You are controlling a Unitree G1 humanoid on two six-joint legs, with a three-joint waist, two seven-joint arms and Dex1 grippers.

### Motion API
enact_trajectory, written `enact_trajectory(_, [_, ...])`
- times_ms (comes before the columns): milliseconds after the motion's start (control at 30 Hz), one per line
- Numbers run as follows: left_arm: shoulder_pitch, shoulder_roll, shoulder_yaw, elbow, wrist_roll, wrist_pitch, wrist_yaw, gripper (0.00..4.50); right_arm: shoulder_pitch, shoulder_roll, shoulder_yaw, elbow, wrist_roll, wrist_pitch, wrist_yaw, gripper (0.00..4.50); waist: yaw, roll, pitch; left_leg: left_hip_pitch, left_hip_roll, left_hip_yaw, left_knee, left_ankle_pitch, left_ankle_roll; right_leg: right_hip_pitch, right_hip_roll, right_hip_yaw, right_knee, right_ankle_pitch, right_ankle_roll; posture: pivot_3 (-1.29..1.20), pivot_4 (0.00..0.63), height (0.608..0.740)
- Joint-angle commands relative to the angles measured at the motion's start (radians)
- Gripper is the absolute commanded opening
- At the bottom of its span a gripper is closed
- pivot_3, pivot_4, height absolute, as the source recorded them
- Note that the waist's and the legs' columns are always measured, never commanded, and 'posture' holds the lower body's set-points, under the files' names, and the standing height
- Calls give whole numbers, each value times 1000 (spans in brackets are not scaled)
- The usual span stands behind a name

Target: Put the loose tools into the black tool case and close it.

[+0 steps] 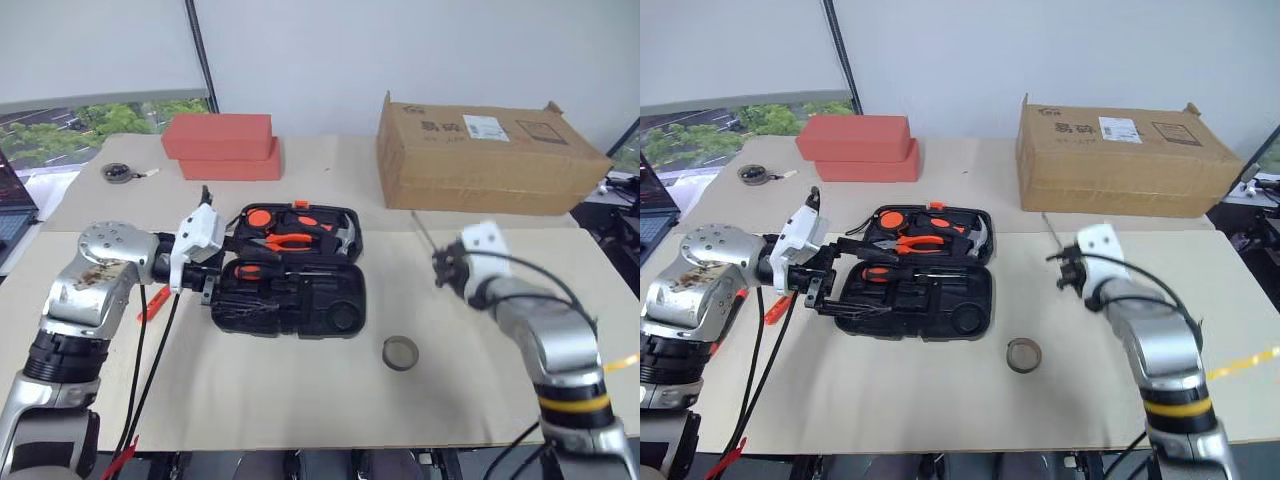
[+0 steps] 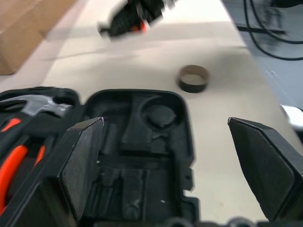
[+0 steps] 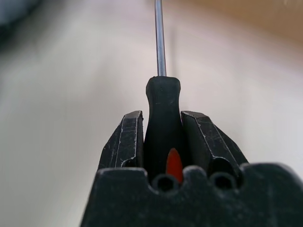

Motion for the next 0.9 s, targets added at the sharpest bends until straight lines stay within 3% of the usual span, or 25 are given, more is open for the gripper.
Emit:
enact_trajectory(33, [80,29,91,-45,-16,28,84,4500,-106,23,105,103,-25,-264,167,934,-5,-1,1,1,0,0,-3,2,-3,0,1,1,0,0,-1,0,150,712])
enact_trajectory(200, [224,37,227,-130,-81,81,174,4500,-200,86,217,276,-33,-537,409,934,-4,-3,2,2,1,0,-9,6,-10,-2,3,1,2,-3,-4,0,150,712])
enact_trajectory(367, [411,54,400,-232,-134,131,229,4500,-281,132,340,504,-99,-830,626,934,0,-4,3,3,-1,2,-7,4,-6,0,0,3,-1,-3,-4,0,150,712])
enact_trajectory(500, [526,48,487,-295,-162,150,264,4500,-336,169,379,666,-154,-954,694,934,2,-4,3,3,-1,1,-6,3,-7,1,-1,3,0,-2,-3,0,150,712])
enact_trajectory(567, [560,38,514,-316,-175,153,285,4500,-357,181,383,726,-169,-991,726,934,7,-4,3,4,-1,1,-6,0,-16,0,-1,2,1,-3,-3,0,150,712])
enact_trajectory(733, [608,32,545,-346,-205,156,318,4500,-372,207,371,767,-159,-998,807,934,4,-4,3,5,0,0,-7,2,-20,1,-1,2,3,-2,-4,0,150,712])
enact_trajectory(800, [618,33,547,-349,-209,154,324,4500,-378,216,363,779,-171,-993,801,1934,3,-4,3,6,1,0,-7,3,-21,1,-1,2,3,-2,-5,0,150,712])
enact_trajectory(900, [620,36,542,-346,-216,149,329,4500,-385,223,350,789,-176,-991,796,2875,3,-4,3,6,2,0,-8,3,-22,0,-1,2,4,-2,-5,0,150,712])
